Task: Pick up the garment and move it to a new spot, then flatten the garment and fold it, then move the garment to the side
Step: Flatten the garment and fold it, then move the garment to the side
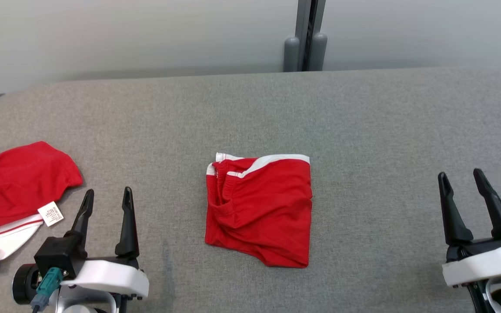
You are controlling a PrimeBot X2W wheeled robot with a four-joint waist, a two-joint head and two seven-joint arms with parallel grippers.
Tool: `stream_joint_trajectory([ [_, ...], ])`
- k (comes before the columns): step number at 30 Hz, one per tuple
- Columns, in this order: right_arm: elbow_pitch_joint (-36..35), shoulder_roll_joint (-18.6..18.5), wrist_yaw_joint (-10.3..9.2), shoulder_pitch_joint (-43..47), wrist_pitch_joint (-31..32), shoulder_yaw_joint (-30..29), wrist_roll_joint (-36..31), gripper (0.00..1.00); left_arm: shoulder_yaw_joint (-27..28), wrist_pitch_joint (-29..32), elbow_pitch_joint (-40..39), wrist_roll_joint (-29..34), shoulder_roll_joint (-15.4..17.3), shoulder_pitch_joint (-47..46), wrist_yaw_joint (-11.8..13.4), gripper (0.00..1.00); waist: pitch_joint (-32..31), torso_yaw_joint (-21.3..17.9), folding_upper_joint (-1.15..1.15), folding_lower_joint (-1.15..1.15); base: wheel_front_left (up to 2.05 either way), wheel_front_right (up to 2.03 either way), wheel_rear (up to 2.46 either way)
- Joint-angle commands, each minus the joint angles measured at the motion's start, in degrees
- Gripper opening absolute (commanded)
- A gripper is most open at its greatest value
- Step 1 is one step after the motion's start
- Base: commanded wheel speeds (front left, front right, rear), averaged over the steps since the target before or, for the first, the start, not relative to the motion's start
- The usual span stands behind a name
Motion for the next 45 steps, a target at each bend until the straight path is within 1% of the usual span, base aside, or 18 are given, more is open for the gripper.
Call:
stream_joint_trajectory([
  [1,-0.54,-0.20,0.01,1.30,0.67,-0.82,-0.55,1.00,-0.09,0.26,-0.27,-0.31,0.49,0.79,-0.14,1.00,-1.37,-0.11,0.00,0.00,0.00,0.00,0.00],
  [7,-1.73,0.06,0.01,4.18,2.50,-1.31,-1.33,1.00,-0.15,0.65,0.58,-0.69,1.60,2.18,-0.69,1.00,-3.96,-0.21,0.00,0.00,0.00,0.00,0.00],
  [10,-2.55,0.28,0.01,5.16,3.48,-1.60,-1.69,1.00,0.09,0.41,1.23,-0.57,1.86,2.22,-0.39,1.00,-5.01,-0.14,0.00,0.00,0.00,0.00,0.00],
  [16,-3.48,0.73,0.01,6.40,4.70,-1.94,-2.01,1.00,0.50,0.06,2.09,-1.16,2.57,3.27,-0.66,1.00,-6.03,-0.12,0.00,0.00,0.00,0.00,0.00],
  [35,-3.50,1.49,0.01,5.48,5.30,-2.34,-2.46,1.00,-0.10,-0.02,3.43,-2.02,2.98,2.09,-1.26,1.00,-5.94,0.48,0.00,0.00,0.00,0.00,0.00],
  [39,-3.23,1.52,0.01,5.38,5.24,-2.33,-2.31,1.00,-0.22,-0.16,3.75,-2.38,2.93,1.83,-1.79,1.00,-5.85,0.68,0.00,0.00,0.00,0.00,0.00],
  [45,-2.54,1.17,0.01,4.64,5.40,-2.31,-1.68,1.00,-0.77,-0.47,3.83,-2.14,2.69,0.18,-2.30,1.00,-3.99,1.90,0.00,0.00,0.00,0.00,0.00],
])
